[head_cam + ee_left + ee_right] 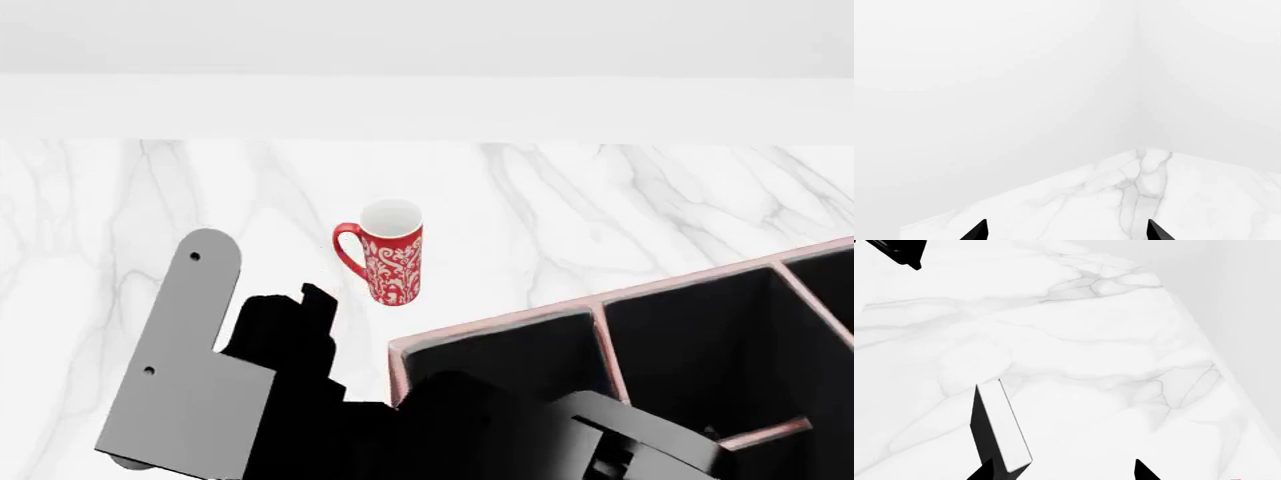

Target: Pick up the book and place it in the right compartment of the caddy.

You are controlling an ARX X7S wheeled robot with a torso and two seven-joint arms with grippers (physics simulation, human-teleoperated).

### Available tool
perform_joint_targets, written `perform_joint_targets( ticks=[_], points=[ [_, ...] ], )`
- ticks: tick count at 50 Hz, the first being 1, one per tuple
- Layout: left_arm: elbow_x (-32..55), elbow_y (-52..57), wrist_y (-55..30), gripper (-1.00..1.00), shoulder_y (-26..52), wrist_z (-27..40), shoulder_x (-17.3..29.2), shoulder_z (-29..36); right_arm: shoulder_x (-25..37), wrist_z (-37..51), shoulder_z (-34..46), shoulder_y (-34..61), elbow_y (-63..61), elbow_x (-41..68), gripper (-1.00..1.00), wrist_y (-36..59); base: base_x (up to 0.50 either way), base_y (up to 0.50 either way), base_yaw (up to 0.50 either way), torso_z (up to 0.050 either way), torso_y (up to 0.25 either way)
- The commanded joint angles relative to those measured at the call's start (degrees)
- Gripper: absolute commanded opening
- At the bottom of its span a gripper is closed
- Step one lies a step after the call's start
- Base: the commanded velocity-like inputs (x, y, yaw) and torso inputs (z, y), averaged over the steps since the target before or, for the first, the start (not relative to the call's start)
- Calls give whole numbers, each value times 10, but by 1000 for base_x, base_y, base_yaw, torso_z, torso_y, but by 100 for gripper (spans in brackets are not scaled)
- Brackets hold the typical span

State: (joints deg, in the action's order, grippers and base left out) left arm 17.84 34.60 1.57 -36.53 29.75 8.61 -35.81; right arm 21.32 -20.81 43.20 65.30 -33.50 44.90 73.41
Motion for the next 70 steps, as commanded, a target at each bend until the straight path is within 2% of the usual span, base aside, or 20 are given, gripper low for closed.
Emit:
perform_joint_targets(
  ticks=[1,10,30,43,54,70],
  points=[
    [-1,-1,-2,100,2,2,3,3,-10,-6,31,-4,1,-2,100,-9,0,0,0,0,0],
    [-1,-4,1,100,1,2,3,6,-24,-8,35,-17,19,-4,100,-31,0,0,0,0,0],
    [-2,-10,8,100,-2,0,4,12,-34,-35,108,-53,104,-65,100,-122,0,0,0,0,0],
    [-5,-10,6,100,-2,2,6,17,-46,-71,143,-42,154,-81,100,-148,0,0,0,0,0],
    [-5,-5,1,100,-5,5,7,16,-76,-114,178,-34,249,-115,100,-209,0,0,0,0,0],
    [-7,-18,9,100,-3,3,7,23,-127,-122,206,-33,381,-157,100,-262,0,0,0,0,0]
  ],
)
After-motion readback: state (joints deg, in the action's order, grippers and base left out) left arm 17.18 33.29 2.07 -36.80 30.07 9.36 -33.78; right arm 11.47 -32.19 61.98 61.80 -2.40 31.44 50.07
